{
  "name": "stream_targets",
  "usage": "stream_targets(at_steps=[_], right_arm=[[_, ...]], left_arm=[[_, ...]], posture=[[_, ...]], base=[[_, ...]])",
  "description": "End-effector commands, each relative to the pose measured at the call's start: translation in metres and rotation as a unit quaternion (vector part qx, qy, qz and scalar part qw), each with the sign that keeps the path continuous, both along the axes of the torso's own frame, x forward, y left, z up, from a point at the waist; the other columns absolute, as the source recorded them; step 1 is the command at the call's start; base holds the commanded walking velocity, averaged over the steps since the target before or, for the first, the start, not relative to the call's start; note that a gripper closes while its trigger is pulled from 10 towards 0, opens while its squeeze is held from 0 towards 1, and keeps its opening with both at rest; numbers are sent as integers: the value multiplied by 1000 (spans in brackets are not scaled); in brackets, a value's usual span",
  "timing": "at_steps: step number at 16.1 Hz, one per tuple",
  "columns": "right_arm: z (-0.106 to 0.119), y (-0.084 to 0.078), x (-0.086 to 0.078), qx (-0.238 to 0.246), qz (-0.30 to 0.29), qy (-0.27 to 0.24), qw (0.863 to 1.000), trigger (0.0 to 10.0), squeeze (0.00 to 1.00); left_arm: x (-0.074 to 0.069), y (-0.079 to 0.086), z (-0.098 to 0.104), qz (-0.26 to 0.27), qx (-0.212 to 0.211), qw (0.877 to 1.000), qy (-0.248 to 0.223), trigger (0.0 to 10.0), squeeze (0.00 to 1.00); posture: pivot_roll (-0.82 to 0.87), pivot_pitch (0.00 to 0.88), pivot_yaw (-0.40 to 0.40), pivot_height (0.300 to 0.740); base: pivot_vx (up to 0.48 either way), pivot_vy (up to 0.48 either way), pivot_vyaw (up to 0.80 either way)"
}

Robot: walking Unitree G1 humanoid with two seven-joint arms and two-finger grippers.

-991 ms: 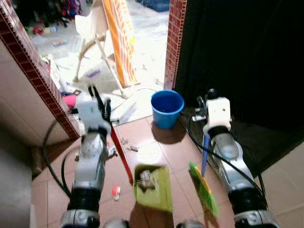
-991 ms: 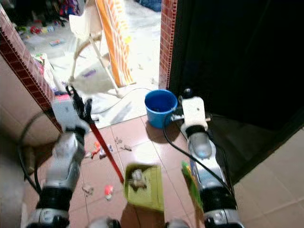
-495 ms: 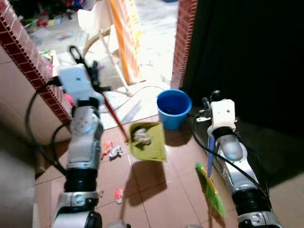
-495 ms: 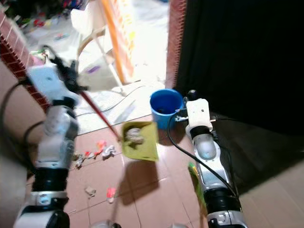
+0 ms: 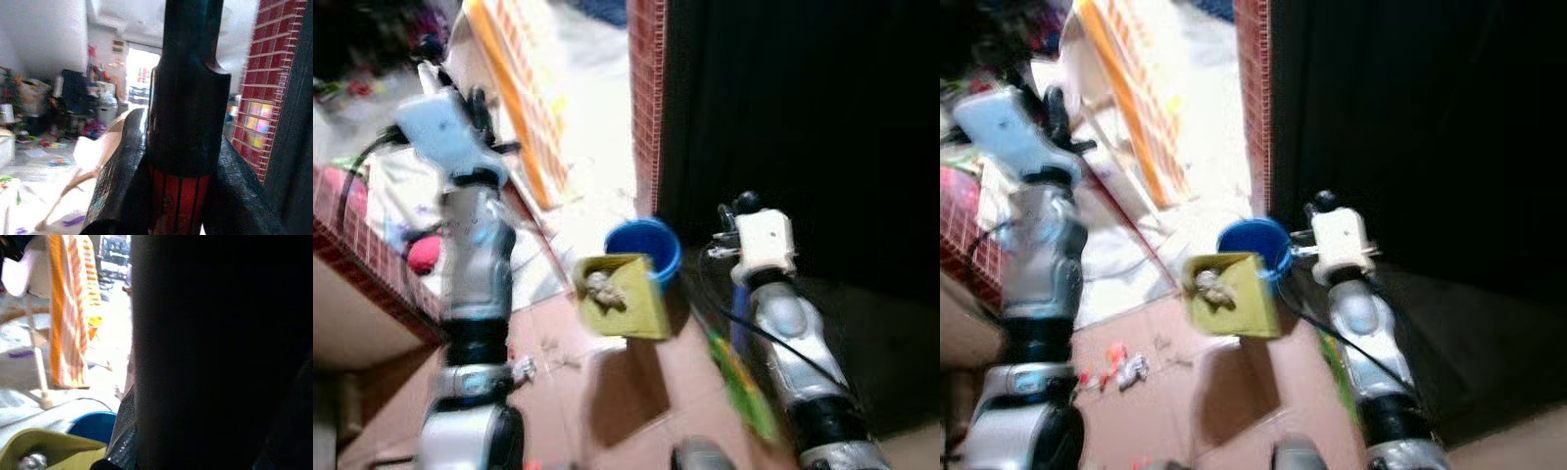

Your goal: Sweep floor

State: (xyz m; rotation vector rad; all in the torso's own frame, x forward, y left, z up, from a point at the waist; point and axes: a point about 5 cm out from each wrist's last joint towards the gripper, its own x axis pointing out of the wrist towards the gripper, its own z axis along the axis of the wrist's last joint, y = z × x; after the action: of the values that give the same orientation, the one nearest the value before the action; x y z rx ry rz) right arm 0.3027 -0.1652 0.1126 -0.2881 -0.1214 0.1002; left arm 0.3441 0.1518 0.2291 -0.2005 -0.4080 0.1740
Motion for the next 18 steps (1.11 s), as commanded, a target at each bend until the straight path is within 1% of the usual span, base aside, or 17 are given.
stream_targets(at_steps=[1, 2, 5, 8, 11, 12, 13, 14, 15, 16, 18], right_arm=[[11, 9, 3, -10, 17, -25, 999, 10000, 0], [10, 9, 3, -8, 19, -23, 1000, 10000, 0], [10, 10, 2, -8, 25, -21, 999, 10000, 0], [8, 12, 0, -14, 33, -18, 999, 10000, 0], [8, 13, 0, -17, 39, -17, 999, 10000, 0], [7, 14, -1, -18, 40, -17, 999, 10000, 0], [7, 14, -1, -21, 43, -18, 999, 10000, 0], [7, 14, -1, -21, 43, -18, 999, 10000, 0], [8, 15, -1, -22, 45, -18, 999, 10000, 0], [8, 15, -1, -24, 47, -19, 998, 10000, 0], [8, 14, 0, -25, 47, -19, 998, 10000, 0]], left_arm=[[0, 9, 21, 20, -19, 999, -46, 10000, 0], [3, 7, 25, 25, -21, 998, -53, 10000, 0], [11, 2, 43, 33, -6, 996, -81, 10000, 0], [14, 2, 44, 50, -6, 995, -83, 10000, 0], [14, 5, 47, 82, 35, 992, -92, 10000, 0], [15, 5, 46, 88, 37, 991, -93, 10000, 0], [15, 2, 45, 89, 40, 990, -97, 10000, 0], [16, -1, 43, 88, 46, 990, -97, 10000, 0], [15, -9, 39, 73, 66, 990, -104, 10000, 0], [12, -22, 32, 57, 99, 987, -110, 10000, 0], [8, -39, 22, 35, 135, 983, -121, 10000, 0]], posture=[[-86, 0, 61, 740], [-87, 0, 56, 740], [-96, 0, 57, 740], [-101, 0, 55, 740], [-100, 0, 55, 740], [-101, 0, 56, 740], [-105, 0, 54, 740], [-111, 0, 51, 740], [-112, 0, 51, 740], [-122, 0, 48, 740], [-126, 0, 47, 740]], base=[[465, 0, 0], [465, 0, 0], [459, 0, 0], [444, 0, 0], [414, 170, 0], [349, 296, 0], [0, 0, 0], [0, 0, 0], [0, 0, 0], [0, 0, 0], [0, 0, 0]])
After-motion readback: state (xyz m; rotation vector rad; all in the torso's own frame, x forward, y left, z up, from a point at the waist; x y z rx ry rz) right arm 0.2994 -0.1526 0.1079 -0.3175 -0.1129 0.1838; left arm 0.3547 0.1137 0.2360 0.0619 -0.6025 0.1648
